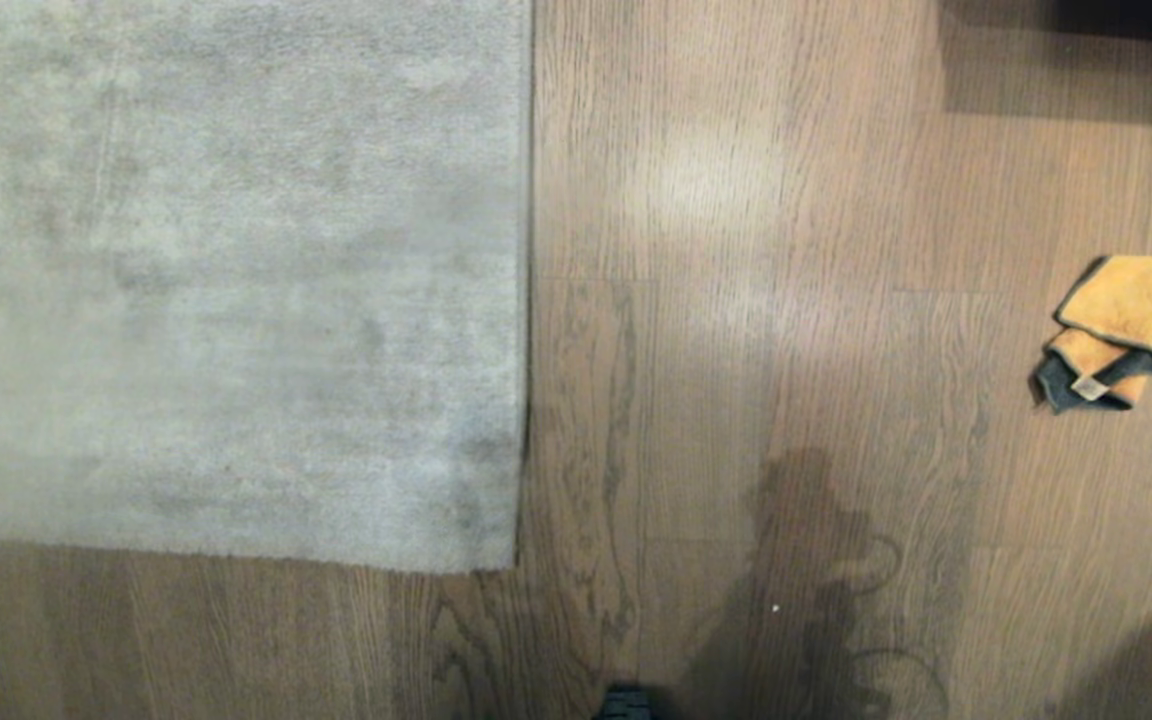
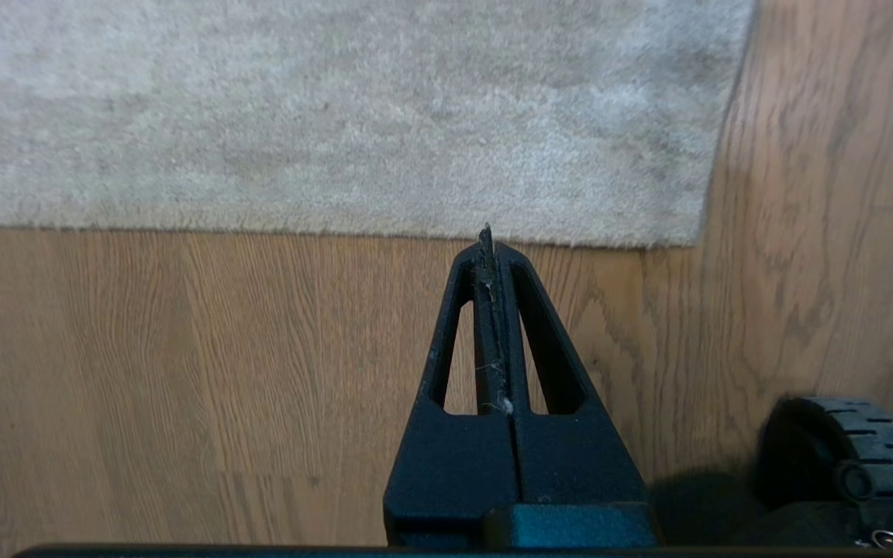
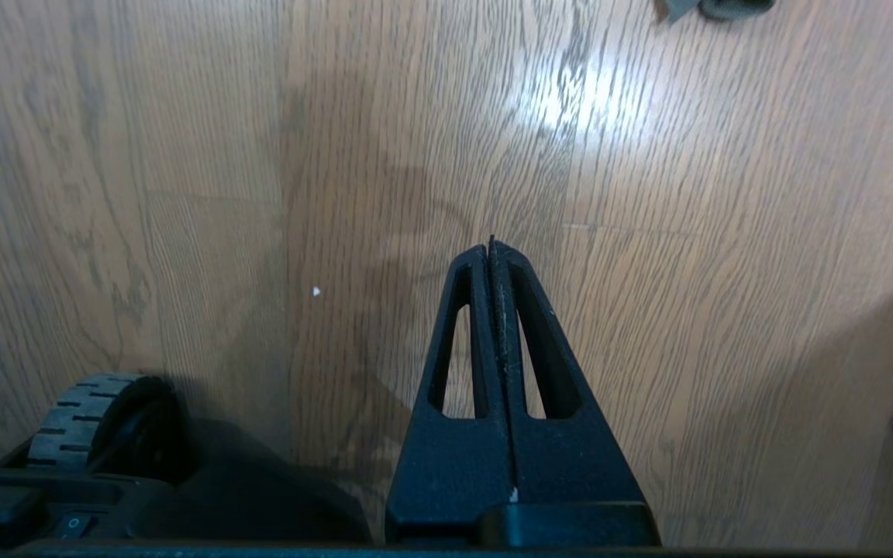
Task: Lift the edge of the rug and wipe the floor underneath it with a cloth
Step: Pick up the rag
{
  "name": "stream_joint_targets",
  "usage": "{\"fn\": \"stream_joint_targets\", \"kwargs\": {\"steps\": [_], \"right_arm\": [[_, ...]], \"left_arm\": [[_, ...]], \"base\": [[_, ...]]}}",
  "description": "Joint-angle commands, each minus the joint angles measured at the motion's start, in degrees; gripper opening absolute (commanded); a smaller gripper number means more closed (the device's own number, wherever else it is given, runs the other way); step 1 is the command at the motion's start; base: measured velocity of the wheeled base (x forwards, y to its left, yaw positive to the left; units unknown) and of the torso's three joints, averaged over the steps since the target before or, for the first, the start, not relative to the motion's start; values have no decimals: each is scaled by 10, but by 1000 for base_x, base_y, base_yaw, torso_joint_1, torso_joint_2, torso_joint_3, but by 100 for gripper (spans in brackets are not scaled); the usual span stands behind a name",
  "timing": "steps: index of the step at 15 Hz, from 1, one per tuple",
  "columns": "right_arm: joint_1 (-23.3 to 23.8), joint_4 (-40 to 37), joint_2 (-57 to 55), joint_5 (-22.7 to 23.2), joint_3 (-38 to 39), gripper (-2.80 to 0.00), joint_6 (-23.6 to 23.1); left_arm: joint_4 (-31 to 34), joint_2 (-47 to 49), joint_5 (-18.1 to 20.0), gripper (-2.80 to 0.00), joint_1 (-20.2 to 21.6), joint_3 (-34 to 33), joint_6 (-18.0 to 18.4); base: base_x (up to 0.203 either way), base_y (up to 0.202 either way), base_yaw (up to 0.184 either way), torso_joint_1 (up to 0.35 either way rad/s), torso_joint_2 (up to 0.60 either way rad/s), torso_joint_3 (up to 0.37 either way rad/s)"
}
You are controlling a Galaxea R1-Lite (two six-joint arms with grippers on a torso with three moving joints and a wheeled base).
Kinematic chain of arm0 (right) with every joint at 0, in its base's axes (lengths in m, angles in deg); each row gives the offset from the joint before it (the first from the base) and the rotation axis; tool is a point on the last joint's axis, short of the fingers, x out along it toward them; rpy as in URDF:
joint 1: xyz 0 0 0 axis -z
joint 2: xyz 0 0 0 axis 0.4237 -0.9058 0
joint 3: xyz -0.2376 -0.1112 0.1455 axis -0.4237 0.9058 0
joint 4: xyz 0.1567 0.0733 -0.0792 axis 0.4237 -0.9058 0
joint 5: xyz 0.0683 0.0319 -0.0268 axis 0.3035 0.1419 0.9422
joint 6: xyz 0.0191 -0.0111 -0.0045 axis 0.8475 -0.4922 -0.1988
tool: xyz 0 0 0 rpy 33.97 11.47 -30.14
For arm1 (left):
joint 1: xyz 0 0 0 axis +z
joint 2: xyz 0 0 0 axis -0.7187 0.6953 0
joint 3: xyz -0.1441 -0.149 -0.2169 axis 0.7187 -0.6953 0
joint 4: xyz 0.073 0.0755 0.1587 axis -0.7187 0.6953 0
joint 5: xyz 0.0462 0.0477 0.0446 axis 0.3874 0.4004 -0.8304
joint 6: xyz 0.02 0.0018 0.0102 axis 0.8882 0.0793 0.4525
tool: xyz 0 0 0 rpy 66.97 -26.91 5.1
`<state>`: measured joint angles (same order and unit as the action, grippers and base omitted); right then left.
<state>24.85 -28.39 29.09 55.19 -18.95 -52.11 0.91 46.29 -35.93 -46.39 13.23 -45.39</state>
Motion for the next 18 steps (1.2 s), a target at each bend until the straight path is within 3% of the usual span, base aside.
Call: {"fn": "stream_joint_targets", "kwargs": {"steps": [1,8,18], "right_arm": [[0,0,-1,1,0,-280,0],[0,0,-1,1,0,-280,0],[0,0,-1,1,0,-280,0]], "left_arm": [[0,0,0,-280,0,0,0],[0,0,0,-280,0,0,1],[-1,0,0,-280,0,0,1]], "base": [[0,0,0,-1,2,-195],[0,0,0,2,3,-169],[0,0,0,0,1,-4]]}}
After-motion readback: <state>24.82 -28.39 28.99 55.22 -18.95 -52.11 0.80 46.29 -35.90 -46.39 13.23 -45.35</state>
